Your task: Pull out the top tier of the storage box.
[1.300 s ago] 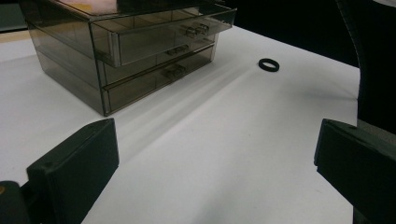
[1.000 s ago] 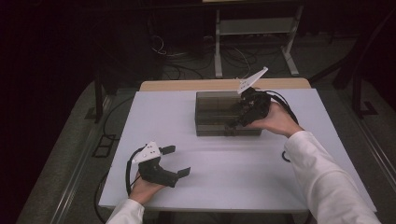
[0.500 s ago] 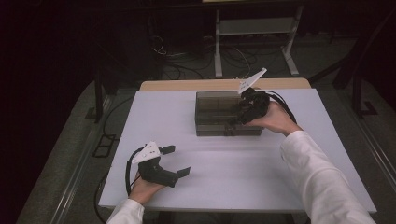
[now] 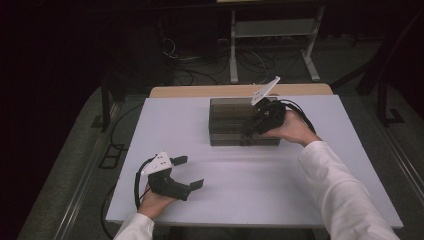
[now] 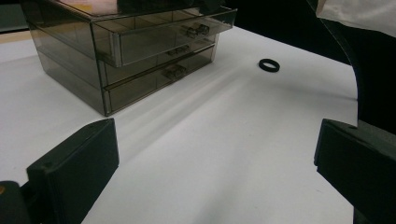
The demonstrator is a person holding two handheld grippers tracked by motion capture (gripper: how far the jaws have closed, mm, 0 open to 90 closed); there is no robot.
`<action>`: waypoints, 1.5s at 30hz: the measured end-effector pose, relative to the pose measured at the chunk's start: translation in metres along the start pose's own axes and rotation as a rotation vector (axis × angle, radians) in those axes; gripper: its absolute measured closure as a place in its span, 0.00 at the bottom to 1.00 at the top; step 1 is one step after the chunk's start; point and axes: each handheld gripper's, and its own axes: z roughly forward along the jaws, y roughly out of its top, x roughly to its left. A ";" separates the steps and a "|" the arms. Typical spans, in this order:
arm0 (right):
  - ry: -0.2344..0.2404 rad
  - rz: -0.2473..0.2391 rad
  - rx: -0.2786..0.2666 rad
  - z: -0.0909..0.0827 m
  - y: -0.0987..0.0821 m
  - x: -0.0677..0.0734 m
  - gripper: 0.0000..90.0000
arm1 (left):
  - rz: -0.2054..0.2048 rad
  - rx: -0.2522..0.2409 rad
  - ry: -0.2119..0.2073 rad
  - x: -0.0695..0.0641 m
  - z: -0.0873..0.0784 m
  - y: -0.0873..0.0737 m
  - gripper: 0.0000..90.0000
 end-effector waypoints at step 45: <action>0.002 -0.017 0.035 0.012 -0.010 -0.004 0.93 | 0.001 0.003 0.000 0.000 0.000 0.000 0.00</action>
